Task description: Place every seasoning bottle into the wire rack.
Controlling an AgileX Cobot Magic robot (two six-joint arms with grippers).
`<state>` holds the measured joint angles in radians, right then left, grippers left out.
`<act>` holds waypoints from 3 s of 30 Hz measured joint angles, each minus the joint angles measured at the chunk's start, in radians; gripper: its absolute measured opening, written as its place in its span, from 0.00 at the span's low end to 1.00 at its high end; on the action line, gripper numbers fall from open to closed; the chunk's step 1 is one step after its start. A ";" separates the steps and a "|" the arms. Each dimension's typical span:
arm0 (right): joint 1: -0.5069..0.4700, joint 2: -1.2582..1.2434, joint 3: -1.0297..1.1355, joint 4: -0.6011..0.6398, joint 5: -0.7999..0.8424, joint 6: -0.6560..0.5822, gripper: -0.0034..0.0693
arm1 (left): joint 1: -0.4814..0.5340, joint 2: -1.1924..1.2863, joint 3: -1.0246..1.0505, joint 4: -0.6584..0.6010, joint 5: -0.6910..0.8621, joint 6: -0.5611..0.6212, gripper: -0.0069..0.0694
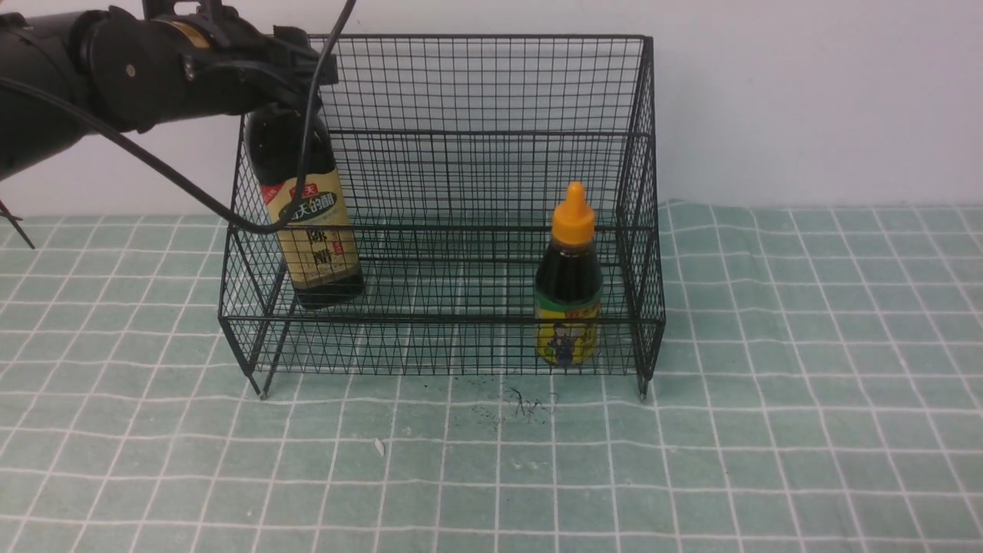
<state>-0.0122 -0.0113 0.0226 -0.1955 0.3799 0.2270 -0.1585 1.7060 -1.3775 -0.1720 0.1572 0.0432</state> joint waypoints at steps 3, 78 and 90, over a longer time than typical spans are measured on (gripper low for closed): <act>0.000 0.000 0.000 0.000 0.000 0.000 0.03 | -0.003 -0.003 0.000 0.000 0.000 0.000 0.64; 0.000 0.000 0.000 0.000 0.000 0.000 0.03 | -0.057 -0.006 0.002 0.260 0.469 0.003 0.08; 0.000 0.000 0.000 0.000 0.000 0.000 0.03 | -0.057 -0.042 0.002 0.306 0.547 -0.043 0.08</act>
<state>-0.0122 -0.0113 0.0226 -0.1955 0.3799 0.2270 -0.2154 1.6644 -1.3755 0.1338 0.7038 0.0000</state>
